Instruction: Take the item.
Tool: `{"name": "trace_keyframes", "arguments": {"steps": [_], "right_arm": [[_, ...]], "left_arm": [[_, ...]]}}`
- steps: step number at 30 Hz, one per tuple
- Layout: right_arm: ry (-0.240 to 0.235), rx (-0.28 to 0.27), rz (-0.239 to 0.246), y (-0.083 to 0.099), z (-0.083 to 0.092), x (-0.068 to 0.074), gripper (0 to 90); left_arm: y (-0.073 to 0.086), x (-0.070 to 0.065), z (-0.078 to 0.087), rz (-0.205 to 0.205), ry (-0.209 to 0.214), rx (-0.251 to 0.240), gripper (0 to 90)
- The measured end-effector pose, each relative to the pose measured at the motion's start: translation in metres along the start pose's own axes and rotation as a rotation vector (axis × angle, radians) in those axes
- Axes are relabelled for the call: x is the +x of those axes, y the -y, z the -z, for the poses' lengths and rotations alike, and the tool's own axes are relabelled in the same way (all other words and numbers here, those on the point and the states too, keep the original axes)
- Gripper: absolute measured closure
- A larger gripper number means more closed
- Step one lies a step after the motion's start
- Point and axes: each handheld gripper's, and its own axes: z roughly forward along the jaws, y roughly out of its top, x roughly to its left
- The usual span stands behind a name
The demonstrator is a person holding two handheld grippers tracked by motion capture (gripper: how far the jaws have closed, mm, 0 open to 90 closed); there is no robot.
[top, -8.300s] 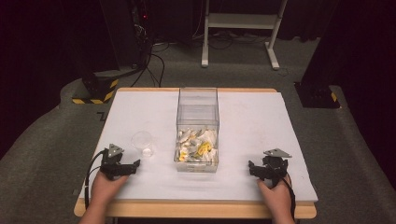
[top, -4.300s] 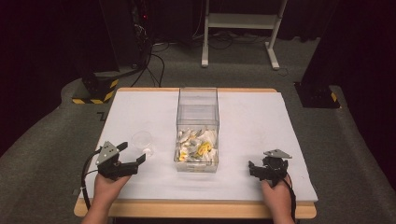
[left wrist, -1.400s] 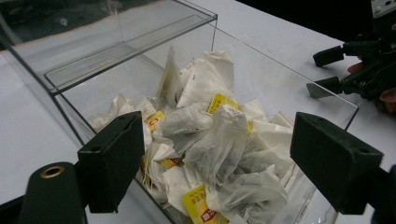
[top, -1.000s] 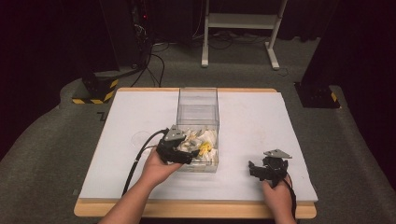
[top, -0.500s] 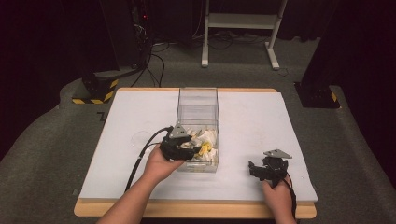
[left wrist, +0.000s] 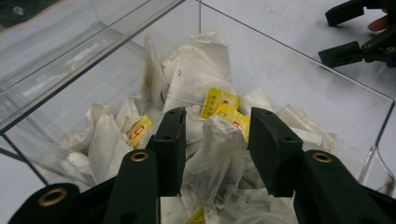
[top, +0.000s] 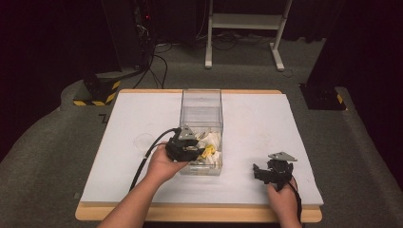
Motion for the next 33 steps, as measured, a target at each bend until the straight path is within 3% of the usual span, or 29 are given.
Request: {"name": "trace_keyframes", "arguments": {"steps": [12, 21, 27, 33], "right_arm": [[0.0, 0.0, 0.0, 0.0, 0.0, 0.0, 9.3], [0.0, 0.0, 0.0, 0.0, 0.0, 0.0, 9.3], [0.0, -0.001, 0.001, 0.0, 0.0, 0.0, 9.3], [0.0, 0.0, 0.001, 0.0, 0.0, 0.0, 9.3]], "left_arm": [[0.002, -0.002, -0.005, -0.01, -0.012, 0.038, 68.3], [0.004, -0.001, -0.005, 0.001, -0.012, 0.034, 82.8], [0.007, 0.0, -0.002, 0.018, -0.002, -0.001, 86.7], [0.013, 0.006, 0.004, 0.078, 0.03, -0.058, 86.9]]}}
